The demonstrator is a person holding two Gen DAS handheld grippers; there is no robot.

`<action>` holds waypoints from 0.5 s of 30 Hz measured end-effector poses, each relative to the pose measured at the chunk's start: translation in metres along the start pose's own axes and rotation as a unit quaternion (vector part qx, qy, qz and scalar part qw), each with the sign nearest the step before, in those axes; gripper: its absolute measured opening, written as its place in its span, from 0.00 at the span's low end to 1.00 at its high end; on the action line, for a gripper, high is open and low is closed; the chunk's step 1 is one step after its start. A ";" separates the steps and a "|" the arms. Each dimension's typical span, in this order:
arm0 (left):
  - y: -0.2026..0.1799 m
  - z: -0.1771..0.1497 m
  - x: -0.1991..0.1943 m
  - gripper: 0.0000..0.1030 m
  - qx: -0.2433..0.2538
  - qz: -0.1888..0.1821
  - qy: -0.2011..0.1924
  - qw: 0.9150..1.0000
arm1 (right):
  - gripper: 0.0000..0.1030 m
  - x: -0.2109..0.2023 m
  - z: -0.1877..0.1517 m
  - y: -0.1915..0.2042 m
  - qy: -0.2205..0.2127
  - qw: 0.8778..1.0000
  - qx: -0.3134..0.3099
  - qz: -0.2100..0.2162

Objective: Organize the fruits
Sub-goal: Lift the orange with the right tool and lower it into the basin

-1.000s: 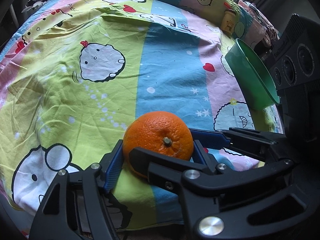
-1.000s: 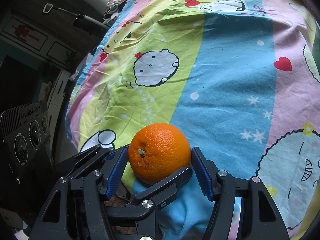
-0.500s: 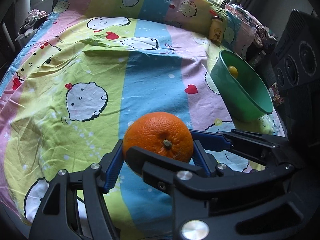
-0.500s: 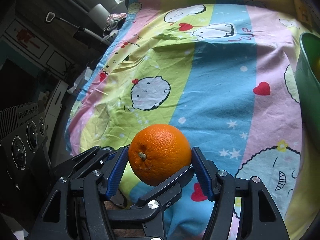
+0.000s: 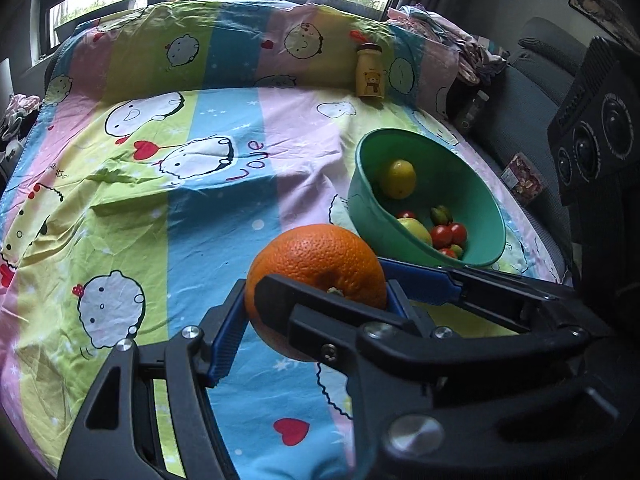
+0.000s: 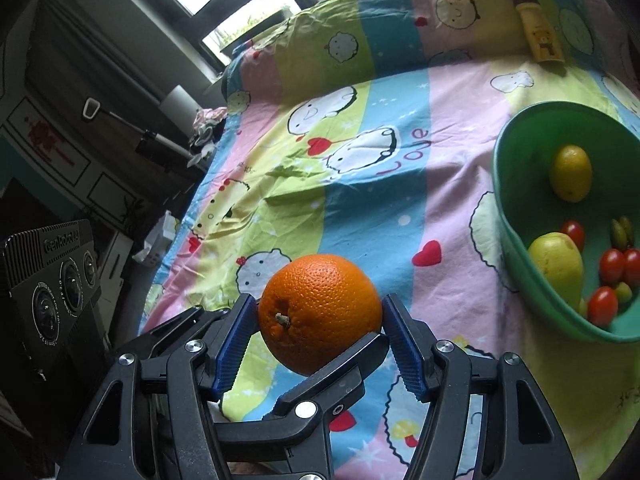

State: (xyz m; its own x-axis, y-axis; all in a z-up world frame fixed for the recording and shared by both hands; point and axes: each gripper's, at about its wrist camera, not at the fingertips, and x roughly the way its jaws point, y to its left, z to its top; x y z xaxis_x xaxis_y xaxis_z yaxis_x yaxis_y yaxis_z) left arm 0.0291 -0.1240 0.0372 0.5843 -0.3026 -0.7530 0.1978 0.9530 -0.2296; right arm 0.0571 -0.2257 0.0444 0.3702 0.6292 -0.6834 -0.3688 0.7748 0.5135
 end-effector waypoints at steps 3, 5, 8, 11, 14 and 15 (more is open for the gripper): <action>-0.016 0.011 0.002 0.64 0.020 -0.010 -0.010 1.000 | 0.65 -0.016 0.005 -0.013 -0.028 0.999 0.018 -0.006; -0.025 0.018 0.004 0.64 0.034 -0.018 -0.017 0.999 | 0.65 -0.027 0.008 -0.019 -0.047 0.999 0.024 -0.011; -0.039 0.028 0.009 0.64 0.056 -0.026 -0.021 0.998 | 0.65 -0.040 0.014 -0.029 -0.068 0.997 0.030 -0.019; -0.052 0.038 0.017 0.64 0.072 -0.035 -0.024 0.996 | 0.65 -0.051 0.018 -0.042 -0.092 0.994 0.045 -0.022; -0.061 0.045 0.025 0.64 0.078 -0.050 -0.023 0.995 | 0.65 -0.058 0.022 -0.056 -0.109 0.992 0.062 -0.030; -0.063 0.046 0.028 0.64 0.080 -0.054 -0.022 0.995 | 0.65 -0.060 0.023 -0.059 -0.113 0.991 0.066 -0.033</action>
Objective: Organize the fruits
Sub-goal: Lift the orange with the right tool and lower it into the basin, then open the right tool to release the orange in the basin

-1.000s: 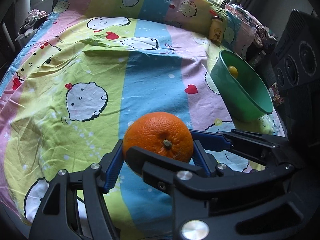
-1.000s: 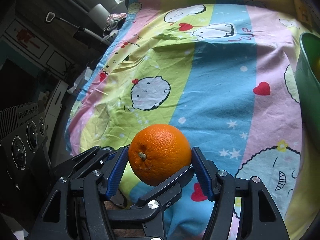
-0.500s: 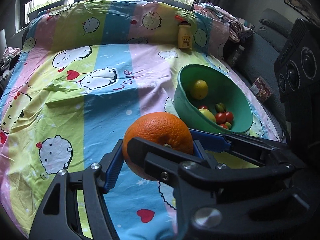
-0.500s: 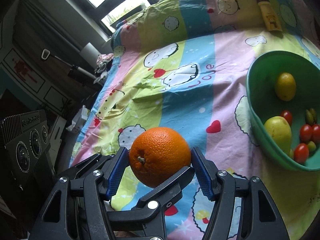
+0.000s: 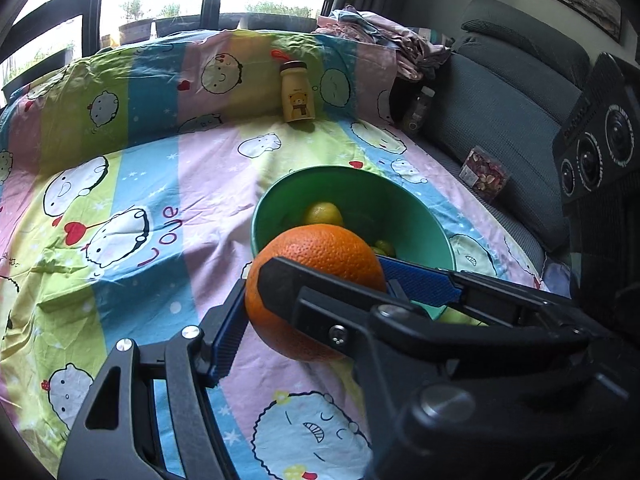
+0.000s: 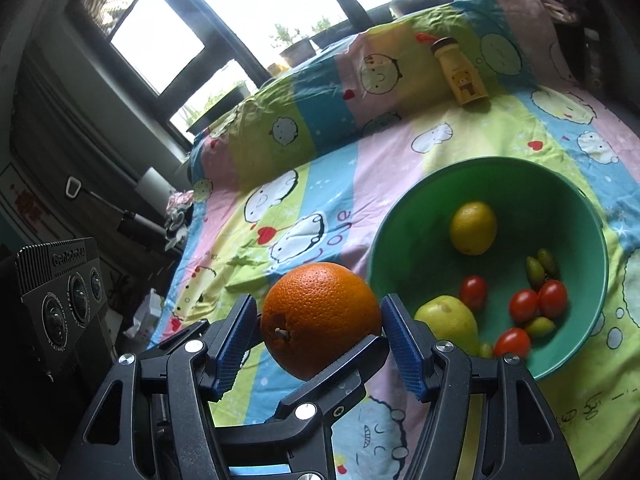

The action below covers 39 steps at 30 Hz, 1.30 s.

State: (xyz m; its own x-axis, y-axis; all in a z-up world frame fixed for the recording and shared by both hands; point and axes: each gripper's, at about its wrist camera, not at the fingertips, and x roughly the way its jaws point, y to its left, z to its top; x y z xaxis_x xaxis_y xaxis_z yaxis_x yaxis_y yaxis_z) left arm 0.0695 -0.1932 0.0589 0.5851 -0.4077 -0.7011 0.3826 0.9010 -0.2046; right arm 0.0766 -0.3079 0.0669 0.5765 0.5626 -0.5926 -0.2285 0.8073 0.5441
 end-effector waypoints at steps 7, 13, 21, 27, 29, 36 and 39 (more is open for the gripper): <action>-0.008 0.013 0.024 0.64 0.009 -0.027 0.008 1.000 | 0.65 -0.003 0.011 -0.021 -0.028 0.999 0.021 -0.025; -0.018 0.021 0.030 0.48 0.043 -0.049 -0.022 0.998 | 0.65 0.000 0.019 -0.035 -0.041 0.998 0.039 -0.030; -0.019 0.024 0.061 0.48 0.045 -0.067 0.022 0.996 | 0.65 0.011 0.020 -0.060 -0.016 0.995 0.082 -0.057; -0.019 0.023 0.069 0.50 0.042 -0.058 0.032 0.997 | 0.65 0.015 0.019 -0.068 -0.008 0.991 0.096 -0.092; -0.019 0.022 0.068 0.51 0.043 -0.057 0.034 0.997 | 0.65 0.015 0.019 -0.069 -0.009 0.990 0.098 -0.101; -0.014 0.020 0.061 0.78 0.029 -0.032 0.038 0.998 | 0.65 0.007 0.018 -0.074 -0.024 0.984 0.100 -0.148; -0.013 0.019 0.056 0.89 0.028 -0.030 0.036 0.999 | 0.65 0.001 0.018 -0.076 -0.036 0.979 0.105 -0.169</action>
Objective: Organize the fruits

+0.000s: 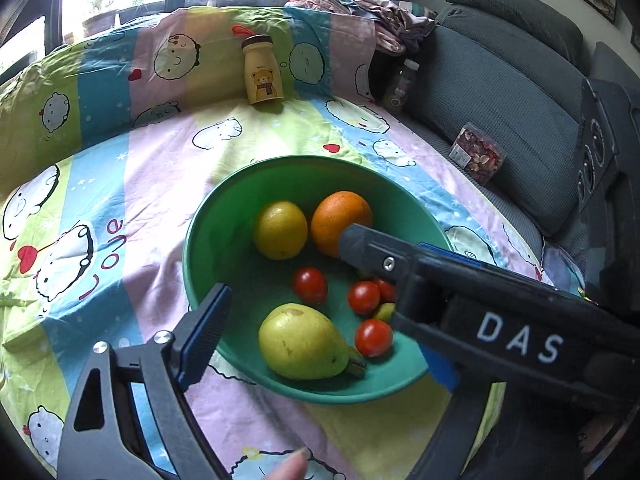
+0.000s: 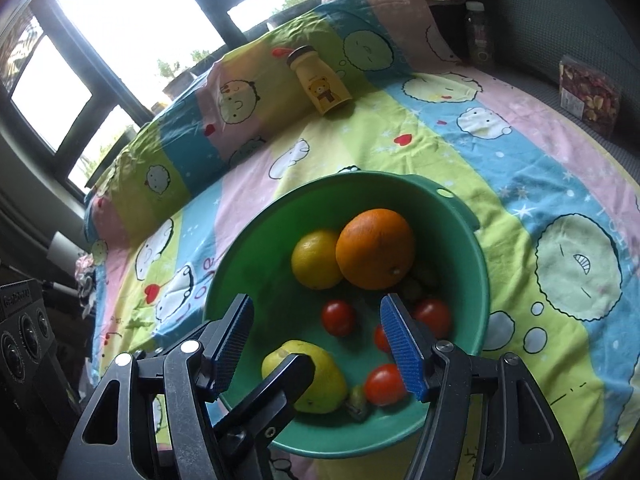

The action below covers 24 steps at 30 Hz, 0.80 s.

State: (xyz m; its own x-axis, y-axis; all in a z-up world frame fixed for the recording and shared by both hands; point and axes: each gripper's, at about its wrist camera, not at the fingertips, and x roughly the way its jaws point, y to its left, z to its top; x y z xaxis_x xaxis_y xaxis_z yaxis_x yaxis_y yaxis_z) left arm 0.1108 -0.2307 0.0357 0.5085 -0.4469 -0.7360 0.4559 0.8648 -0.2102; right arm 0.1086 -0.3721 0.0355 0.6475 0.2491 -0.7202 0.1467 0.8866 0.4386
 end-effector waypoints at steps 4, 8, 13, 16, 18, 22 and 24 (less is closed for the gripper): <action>0.000 -0.002 -0.010 0.99 -0.001 0.020 -0.012 1.000 | 0.65 -0.002 0.000 -0.003 -0.002 1.000 0.004 -0.015; 0.001 -0.003 -0.018 0.99 -0.002 0.031 -0.015 0.999 | 0.70 -0.005 0.001 -0.006 -0.007 1.000 0.008 -0.021; 0.001 -0.005 -0.025 0.99 0.000 0.041 -0.018 0.999 | 0.78 -0.012 0.000 -0.006 -0.022 0.999 0.005 -0.035; 0.002 -0.006 -0.027 0.99 0.000 0.051 -0.018 0.999 | 0.81 -0.016 0.000 -0.008 -0.030 0.999 0.007 -0.032; 0.003 -0.007 -0.028 0.99 -0.003 0.053 -0.018 0.998 | 0.82 -0.018 0.000 -0.008 -0.033 0.999 0.008 -0.030; 0.005 -0.008 -0.030 0.99 -0.006 0.056 -0.019 0.998 | 0.82 -0.021 0.000 -0.008 -0.039 0.999 0.006 -0.034; 0.005 -0.008 -0.031 0.99 -0.008 0.057 -0.021 0.998 | 0.82 -0.022 0.000 -0.008 -0.040 0.999 0.006 -0.035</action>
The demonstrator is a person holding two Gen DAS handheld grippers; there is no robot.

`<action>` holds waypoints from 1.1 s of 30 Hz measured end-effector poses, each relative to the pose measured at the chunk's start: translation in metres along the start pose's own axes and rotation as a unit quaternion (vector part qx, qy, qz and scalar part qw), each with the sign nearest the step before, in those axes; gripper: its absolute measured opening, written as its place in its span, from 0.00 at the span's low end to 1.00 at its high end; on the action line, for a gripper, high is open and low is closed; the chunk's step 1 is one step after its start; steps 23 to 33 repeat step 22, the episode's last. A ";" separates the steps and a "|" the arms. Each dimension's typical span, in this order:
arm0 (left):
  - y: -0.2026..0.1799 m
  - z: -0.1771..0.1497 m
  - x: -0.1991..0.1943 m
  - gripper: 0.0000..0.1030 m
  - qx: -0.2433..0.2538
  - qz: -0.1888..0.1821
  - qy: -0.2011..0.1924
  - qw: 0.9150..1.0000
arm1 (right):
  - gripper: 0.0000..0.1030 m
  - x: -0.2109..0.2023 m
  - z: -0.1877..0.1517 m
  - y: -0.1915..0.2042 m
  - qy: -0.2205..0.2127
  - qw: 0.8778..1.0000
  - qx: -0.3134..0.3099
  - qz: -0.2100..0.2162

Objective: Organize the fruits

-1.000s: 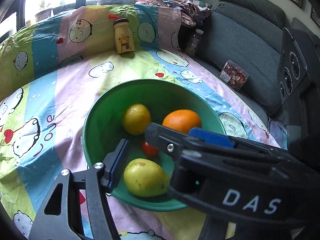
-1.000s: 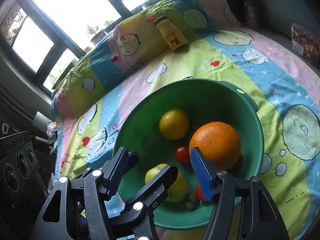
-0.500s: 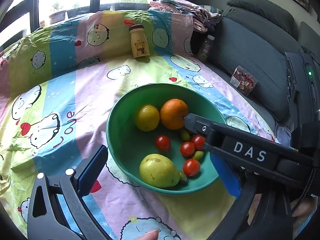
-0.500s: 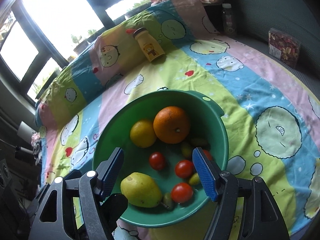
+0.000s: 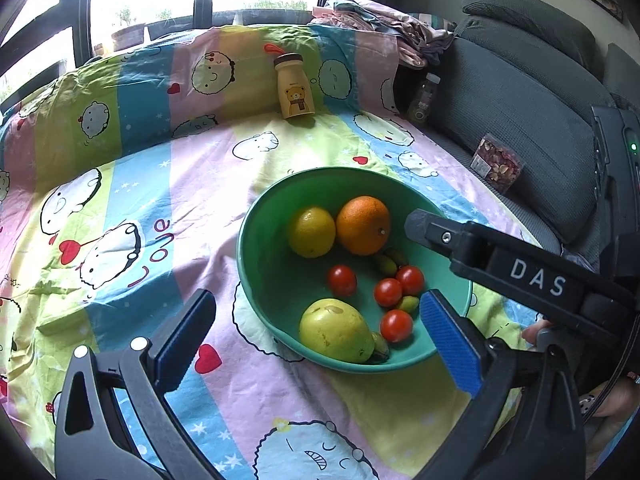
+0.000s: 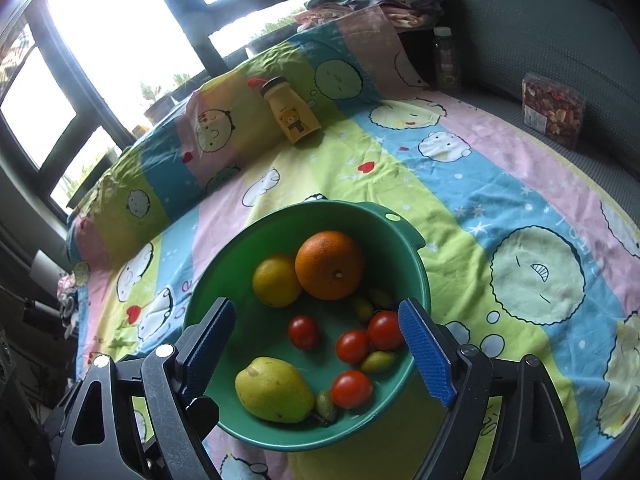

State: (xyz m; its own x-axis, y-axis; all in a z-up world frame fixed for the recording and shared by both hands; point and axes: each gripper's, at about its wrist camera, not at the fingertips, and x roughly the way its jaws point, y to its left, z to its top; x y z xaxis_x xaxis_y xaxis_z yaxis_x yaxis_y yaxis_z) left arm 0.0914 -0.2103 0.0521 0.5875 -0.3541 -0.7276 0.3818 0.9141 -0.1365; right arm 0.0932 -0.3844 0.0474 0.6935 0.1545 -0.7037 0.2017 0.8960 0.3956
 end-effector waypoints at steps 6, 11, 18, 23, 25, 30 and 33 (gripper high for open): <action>0.002 0.000 -0.002 0.99 -0.009 -0.003 0.000 1.000 | 0.82 -0.003 0.000 0.000 -0.005 1.000 -0.003 -0.001; 0.004 -0.002 -0.001 0.99 -0.015 -0.003 0.004 1.000 | 0.82 -0.002 0.000 0.000 -0.004 1.000 -0.003 -0.002; 0.007 -0.002 0.000 0.99 -0.023 -0.006 0.006 1.000 | 0.82 -0.002 0.000 -0.001 -0.004 1.000 -0.003 -0.003; 0.009 -0.002 -0.001 0.99 -0.027 -0.008 0.006 1.000 | 0.82 -0.002 0.000 -0.001 -0.004 1.000 -0.004 -0.003; 0.009 -0.002 -0.001 0.99 -0.027 -0.008 0.006 1.000 | 0.82 -0.002 0.000 -0.001 -0.004 1.000 -0.004 -0.003; 0.009 -0.002 -0.001 0.99 -0.027 -0.008 0.006 1.000 | 0.82 -0.002 0.000 -0.001 -0.004 1.000 -0.004 -0.003; 0.009 -0.002 -0.001 0.99 -0.027 -0.008 0.006 1.000 | 0.82 -0.002 0.000 -0.001 -0.004 1.000 -0.004 -0.003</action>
